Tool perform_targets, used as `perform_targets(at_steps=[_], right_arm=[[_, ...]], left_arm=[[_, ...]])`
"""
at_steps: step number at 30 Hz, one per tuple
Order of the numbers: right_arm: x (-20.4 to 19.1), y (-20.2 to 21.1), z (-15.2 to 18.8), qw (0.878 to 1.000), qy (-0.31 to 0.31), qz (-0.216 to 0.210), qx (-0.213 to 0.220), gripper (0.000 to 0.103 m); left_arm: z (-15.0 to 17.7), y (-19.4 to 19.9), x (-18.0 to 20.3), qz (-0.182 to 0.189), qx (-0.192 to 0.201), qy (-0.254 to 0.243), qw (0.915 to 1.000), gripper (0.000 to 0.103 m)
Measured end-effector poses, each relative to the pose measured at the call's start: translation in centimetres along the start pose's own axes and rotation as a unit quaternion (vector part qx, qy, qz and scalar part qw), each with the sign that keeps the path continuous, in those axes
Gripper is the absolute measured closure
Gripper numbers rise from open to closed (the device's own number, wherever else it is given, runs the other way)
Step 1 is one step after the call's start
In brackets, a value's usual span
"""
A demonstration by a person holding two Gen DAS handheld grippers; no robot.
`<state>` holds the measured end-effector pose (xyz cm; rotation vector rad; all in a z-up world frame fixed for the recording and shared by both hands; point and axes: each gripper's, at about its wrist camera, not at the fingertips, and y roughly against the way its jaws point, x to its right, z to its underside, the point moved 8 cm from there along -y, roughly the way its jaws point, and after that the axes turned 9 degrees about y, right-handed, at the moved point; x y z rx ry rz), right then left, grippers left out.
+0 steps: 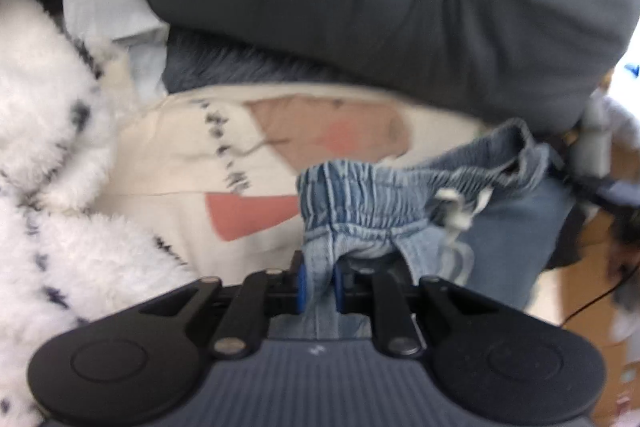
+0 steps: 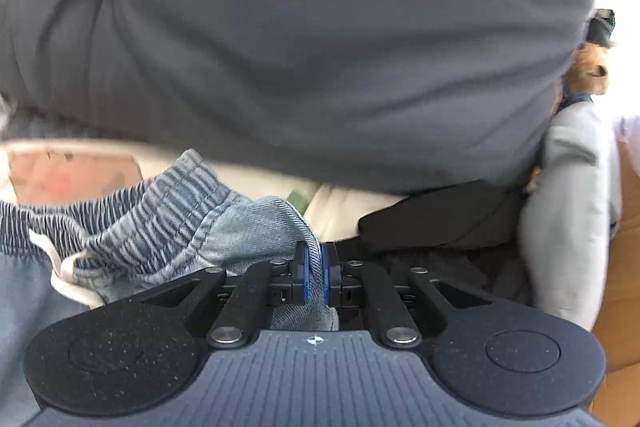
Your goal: Fold clothes
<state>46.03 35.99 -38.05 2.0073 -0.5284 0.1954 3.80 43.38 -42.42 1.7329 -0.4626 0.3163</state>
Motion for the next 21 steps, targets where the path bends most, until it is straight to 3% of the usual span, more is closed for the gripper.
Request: perform_targets(at_steps=[6, 11, 12, 21], right_arm=[[-1.5, -4.1, 0.7, 1.000, 0.003, -0.010, -0.022, 0.097], [-1.5, -4.8, 0.1, 0.999, -0.001, -0.026, -0.028, 0.088], [-1.3, -4.6, -0.1, 0.999, -0.005, -0.031, -0.026, 0.081], [1.0, -4.1, -2.8, 0.996, -0.059, -0.065, 0.002, 0.065]], left_arm=[[0.3, -1.3, -1.9, -0.018, -0.020, 0.045, 0.9986, 0.076], [-0.2, 0.3, -1.2, 0.007, -0.010, 0.060, 0.9981, 0.036], [-0.5, 0.6, -1.2, 0.013, -0.006, 0.070, 0.9975, 0.036], [-3.2, -1.1, -2.8, 0.018, 0.019, 0.160, 0.9868, 0.036]])
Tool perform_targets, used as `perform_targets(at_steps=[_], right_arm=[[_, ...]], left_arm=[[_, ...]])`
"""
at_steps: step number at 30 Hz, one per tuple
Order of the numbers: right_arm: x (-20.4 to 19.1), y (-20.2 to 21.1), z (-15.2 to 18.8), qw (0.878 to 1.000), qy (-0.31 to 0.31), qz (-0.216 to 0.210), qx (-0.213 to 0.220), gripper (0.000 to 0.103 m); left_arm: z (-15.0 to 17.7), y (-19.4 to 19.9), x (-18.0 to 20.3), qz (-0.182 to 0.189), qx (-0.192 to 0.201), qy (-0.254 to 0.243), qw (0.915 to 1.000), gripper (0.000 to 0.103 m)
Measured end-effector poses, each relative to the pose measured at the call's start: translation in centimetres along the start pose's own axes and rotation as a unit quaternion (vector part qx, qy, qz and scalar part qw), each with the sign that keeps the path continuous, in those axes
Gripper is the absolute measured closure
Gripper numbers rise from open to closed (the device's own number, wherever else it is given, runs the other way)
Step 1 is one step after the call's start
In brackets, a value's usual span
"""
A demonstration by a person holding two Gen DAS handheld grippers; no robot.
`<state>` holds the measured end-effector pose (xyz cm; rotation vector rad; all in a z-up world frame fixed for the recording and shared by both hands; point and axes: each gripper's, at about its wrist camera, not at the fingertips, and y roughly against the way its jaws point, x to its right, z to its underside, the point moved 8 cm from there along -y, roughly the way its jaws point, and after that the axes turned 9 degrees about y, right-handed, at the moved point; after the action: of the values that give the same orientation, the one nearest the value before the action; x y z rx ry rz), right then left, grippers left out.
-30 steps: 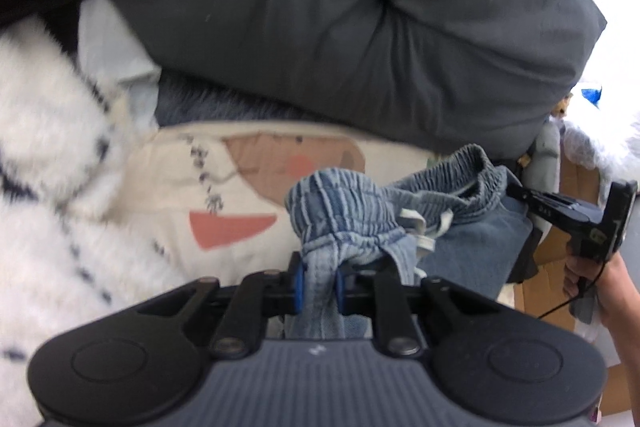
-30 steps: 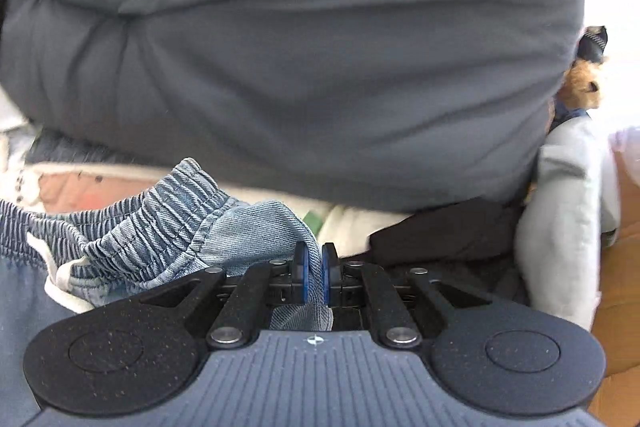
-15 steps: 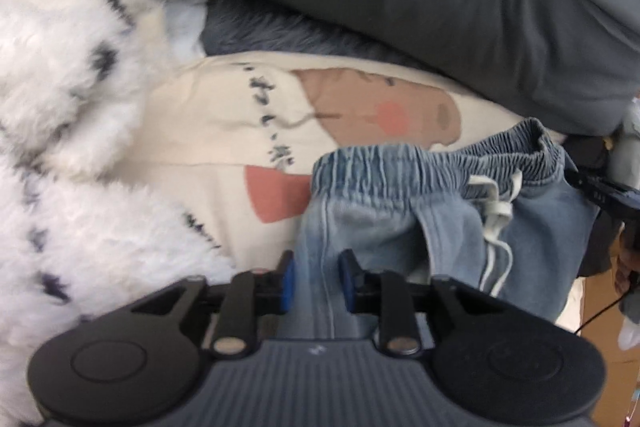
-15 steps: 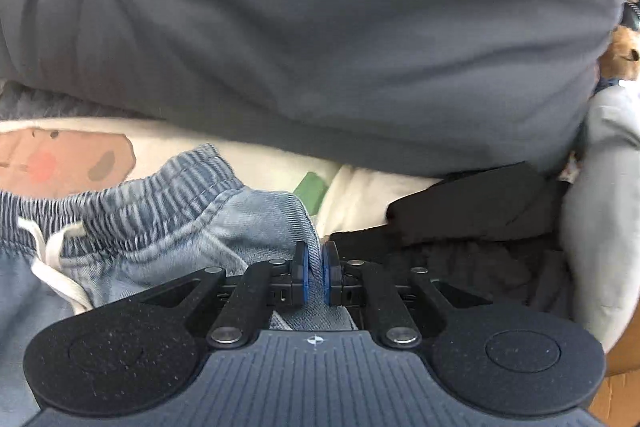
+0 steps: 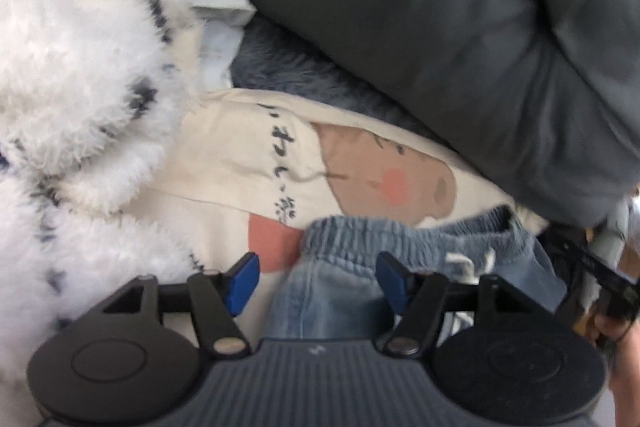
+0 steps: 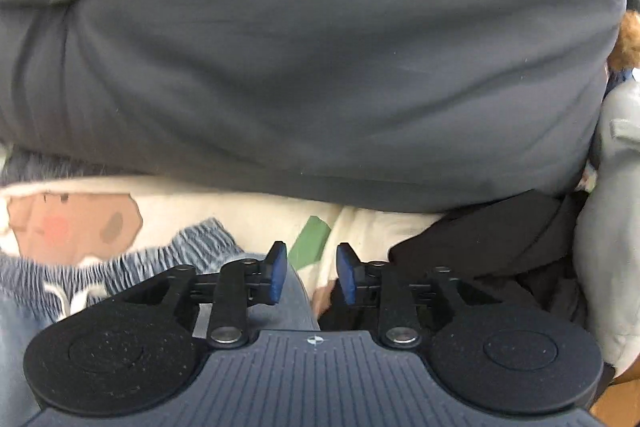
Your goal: Fold clothes
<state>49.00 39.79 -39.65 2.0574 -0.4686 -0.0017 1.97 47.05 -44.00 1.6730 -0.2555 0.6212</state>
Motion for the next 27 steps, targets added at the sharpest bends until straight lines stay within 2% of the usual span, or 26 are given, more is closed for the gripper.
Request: perform_targets(at_steps=[7, 10, 19, 21, 24, 25, 27], right_arm=[[-1.8, -3.0, -1.0, 0.997, 0.010, -0.076, -0.015, 0.059], [-2.8, -3.4, -1.3, 0.995, 0.036, -0.085, -0.022, 0.053], [-3.8, -4.7, -0.8, 0.992, 0.082, -0.084, -0.052, 0.052], [-3.7, -5.2, -0.4, 0.991, 0.091, -0.081, -0.060, 0.047], [-3.7, -6.2, -0.1, 0.988, 0.109, -0.075, -0.077, 0.034], [-3.6, -6.6, 0.1, 0.987, 0.113, -0.076, -0.085, 0.032], [-3.8, -7.3, 0.6, 0.984, 0.120, -0.081, -0.105, 0.030]], left_arm=[[0.6, -1.7, -0.3, -0.002, -0.010, 0.005, 0.9999, 0.038], [0.9, -2.3, -0.6, -0.007, -0.017, 0.001, 0.9998, 0.038], [1.7, -3.9, -0.7, -0.041, -0.041, -0.023, 0.9981, 0.040], [1.8, -4.1, -0.6, -0.048, -0.045, -0.032, 0.9973, 0.042], [1.8, -4.0, -0.6, -0.049, -0.056, -0.032, 0.9967, 0.053], [1.9, -3.9, -0.6, -0.046, -0.061, -0.029, 0.9967, 0.067], [2.0, -3.8, -0.7, -0.040, -0.071, -0.022, 0.9964, 0.070]])
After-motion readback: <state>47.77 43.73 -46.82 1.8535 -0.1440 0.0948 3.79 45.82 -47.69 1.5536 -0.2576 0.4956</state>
